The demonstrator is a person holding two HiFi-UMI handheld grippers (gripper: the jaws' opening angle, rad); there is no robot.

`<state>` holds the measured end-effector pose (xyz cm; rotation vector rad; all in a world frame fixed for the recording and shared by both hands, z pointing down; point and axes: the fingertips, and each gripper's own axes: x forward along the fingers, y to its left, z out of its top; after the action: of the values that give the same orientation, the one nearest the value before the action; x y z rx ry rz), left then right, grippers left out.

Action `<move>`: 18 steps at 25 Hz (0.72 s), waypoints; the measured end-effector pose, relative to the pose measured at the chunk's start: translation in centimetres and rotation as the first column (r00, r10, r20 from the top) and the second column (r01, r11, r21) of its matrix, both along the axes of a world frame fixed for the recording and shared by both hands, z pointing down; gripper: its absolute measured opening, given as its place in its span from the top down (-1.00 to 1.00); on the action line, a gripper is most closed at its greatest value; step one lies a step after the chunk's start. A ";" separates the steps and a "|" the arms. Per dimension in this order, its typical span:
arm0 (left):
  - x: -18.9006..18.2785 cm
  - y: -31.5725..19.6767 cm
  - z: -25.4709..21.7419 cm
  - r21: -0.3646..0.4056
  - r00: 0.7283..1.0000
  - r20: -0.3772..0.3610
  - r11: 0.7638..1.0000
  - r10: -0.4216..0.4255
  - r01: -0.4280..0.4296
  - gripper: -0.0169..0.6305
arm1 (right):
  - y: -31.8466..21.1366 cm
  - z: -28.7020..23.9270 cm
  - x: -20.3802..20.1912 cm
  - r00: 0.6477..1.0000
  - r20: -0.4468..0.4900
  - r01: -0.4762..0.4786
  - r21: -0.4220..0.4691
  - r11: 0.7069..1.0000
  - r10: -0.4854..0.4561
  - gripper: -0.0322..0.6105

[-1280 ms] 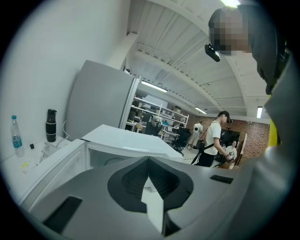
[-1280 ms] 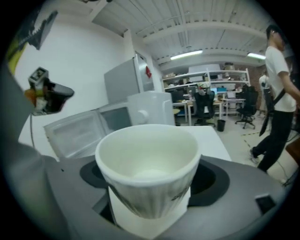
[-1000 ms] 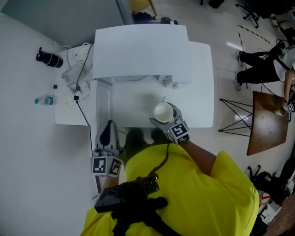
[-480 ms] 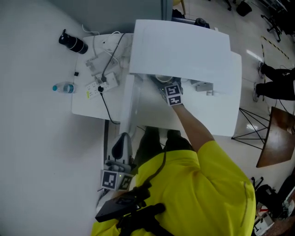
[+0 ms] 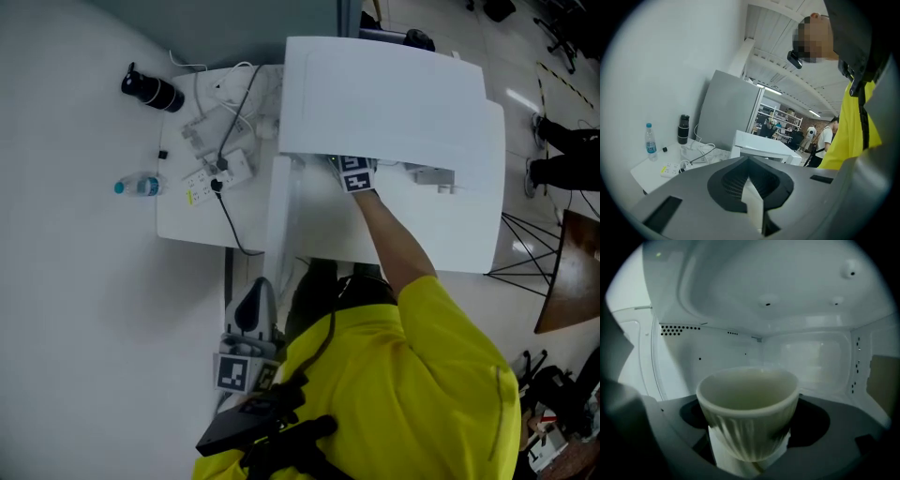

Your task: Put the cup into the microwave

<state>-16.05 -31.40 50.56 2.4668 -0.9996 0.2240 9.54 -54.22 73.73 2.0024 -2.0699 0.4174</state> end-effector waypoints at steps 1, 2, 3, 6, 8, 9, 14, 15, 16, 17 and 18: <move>0.0 -0.2 -0.2 0.011 1.000 -0.010 1.000 0.006 -0.006 0.97 | -0.3 0.0 0.1 1.000 -0.006 0.001 0.002 1.000 -0.001 -0.59; 0.0 -0.5 -0.3 0.020 1.000 -0.014 1.000 0.013 -0.013 0.97 | -0.5 -0.1 0.1 1.000 -0.005 0.001 0.006 1.000 -0.001 -0.59; 0.0 -0.7 -0.3 0.025 1.000 -0.007 0.999 0.021 -0.020 0.97 | -0.6 -0.1 0.1 1.000 -0.002 0.001 0.013 1.000 -0.001 -0.60; -0.1 -1.1 0.1 0.010 0.999 0.011 0.999 0.036 -0.036 0.97 | -0.1 -0.1 -0.2 1.000 0.000 -0.005 0.023 1.000 0.005 -0.79; 0.0 -1.3 0.3 -0.007 0.998 0.012 0.998 0.056 -0.056 0.97 | 1.3 0.2 -0.1 1.000 0.008 -0.022 0.015 1.000 0.022 -0.81; 0.1 -1.6 0.3 -0.009 0.998 0.014 0.998 0.063 -0.063 0.97 | 2.5 0.4 -0.2 0.999 0.024 -0.032 0.007 0.999 0.032 -0.81; 0.9 -3.3 0.5 0.037 0.993 0.039 0.993 0.115 -0.116 0.97 | 13.0 -1.0 -4.6 0.985 0.142 0.109 -0.065 0.992 -0.099 -0.74; 1.3 -3.7 0.2 0.041 0.992 0.028 0.992 0.120 -0.121 0.97 | 15.7 -2.3 -5.8 0.979 0.151 0.149 -0.070 0.986 -0.137 -0.74; 1.9 -4.2 -0.1 0.044 0.993 0.012 0.992 0.121 -0.121 0.97 | 18.3 -4.1 -6.7 0.973 0.156 0.181 -0.069 0.981 -0.169 -0.66; 2.4 -4.5 -0.5 0.048 0.992 0.001 0.991 0.124 -0.124 0.97 | 20.6 -6.3 -7.4 0.969 0.158 0.201 -0.061 0.978 -0.189 -0.60; 2.8 -4.7 -0.8 0.052 0.991 -0.004 0.990 0.135 -0.135 0.97 | 22.7 -8.9 -7.8 0.968 0.158 0.206 -0.047 0.977 -0.196 -0.48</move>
<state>-13.24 -36.11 49.75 2.5831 -0.8459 0.2354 1.76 -31.55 64.84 1.7520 -2.2937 0.6046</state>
